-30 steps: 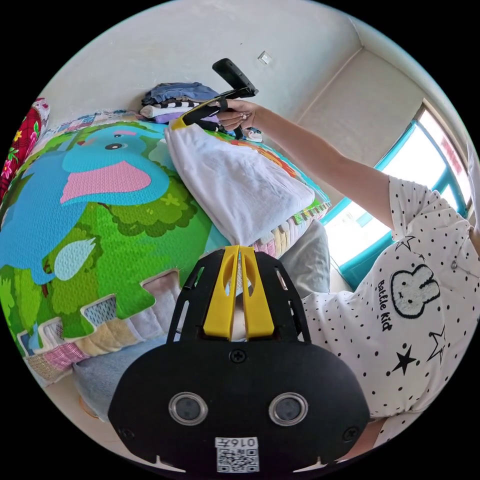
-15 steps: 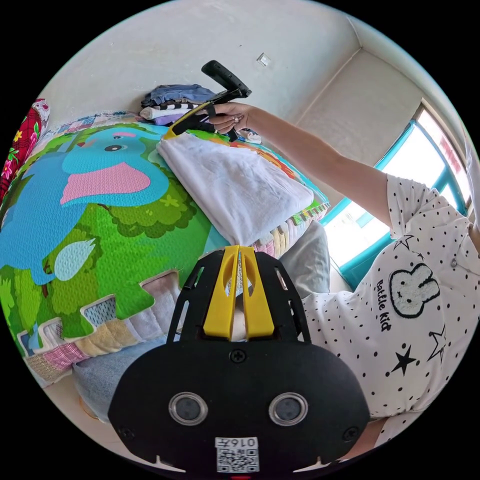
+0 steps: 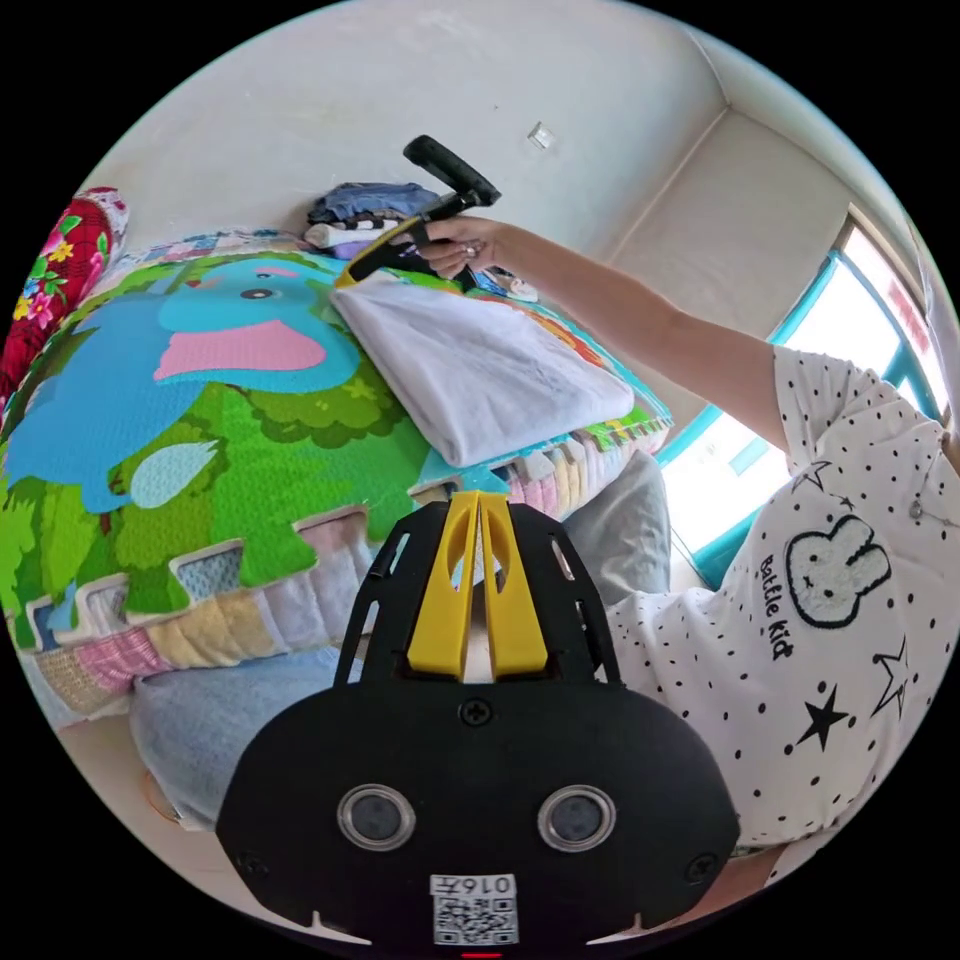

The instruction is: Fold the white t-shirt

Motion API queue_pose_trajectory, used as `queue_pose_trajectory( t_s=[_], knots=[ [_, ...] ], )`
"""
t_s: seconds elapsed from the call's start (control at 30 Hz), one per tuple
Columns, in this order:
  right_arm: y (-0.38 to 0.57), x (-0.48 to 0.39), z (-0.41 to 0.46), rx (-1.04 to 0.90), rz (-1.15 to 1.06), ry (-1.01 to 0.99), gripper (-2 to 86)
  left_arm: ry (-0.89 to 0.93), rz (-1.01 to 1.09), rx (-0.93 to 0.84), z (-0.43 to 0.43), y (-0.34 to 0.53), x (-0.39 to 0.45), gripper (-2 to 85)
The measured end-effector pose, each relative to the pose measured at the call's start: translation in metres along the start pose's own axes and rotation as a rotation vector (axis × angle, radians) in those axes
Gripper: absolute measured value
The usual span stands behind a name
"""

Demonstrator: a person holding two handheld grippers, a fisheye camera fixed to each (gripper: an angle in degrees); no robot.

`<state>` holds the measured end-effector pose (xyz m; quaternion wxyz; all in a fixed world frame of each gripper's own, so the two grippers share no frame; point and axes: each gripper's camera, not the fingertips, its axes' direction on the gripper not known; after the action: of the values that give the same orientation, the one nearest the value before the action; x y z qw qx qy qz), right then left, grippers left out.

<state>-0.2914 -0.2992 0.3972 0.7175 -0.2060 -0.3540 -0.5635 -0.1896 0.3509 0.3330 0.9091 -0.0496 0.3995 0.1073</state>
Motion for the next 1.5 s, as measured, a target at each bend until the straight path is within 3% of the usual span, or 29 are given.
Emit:
queue_pose_trajectory(
  t_s=[0.13, 0.3, 1.13, 1.3, 1.37, 1.5],
  knots=[
    [0.008, -0.003, -0.001, 0.022, 0.016, -0.008, -0.1, -0.016, 0.002, 0.049, -0.007, -0.011, 0.002, -0.3],
    [0.018, -0.007, -0.007, 0.052, 0.033, -0.03, 0.0, -0.074, 0.064, -0.081, 0.013, -0.027, 0.018, 3.5],
    [0.071, -0.095, 0.015, 0.011, 0.076, 0.011, 0.3, -0.052, 0.095, -0.094, -0.017, -0.055, 0.056, -0.8],
    [0.096, -0.118, -0.005, 0.105, 0.132, 0.012, 3.0, -0.05, 0.016, -0.081, -0.04, -0.066, 0.056, 1.3],
    [0.125, -0.133, -0.048, 0.219, 0.185, 0.043, 9.3, -0.091, 0.015, -0.065, -0.057, -0.074, 0.06, 2.9],
    [0.199, -0.202, -0.111, 0.356, 0.136, 0.181, 8.8, -0.098, 0.189, -0.125, -0.066, -0.109, 0.1, 2.3]
  ],
)
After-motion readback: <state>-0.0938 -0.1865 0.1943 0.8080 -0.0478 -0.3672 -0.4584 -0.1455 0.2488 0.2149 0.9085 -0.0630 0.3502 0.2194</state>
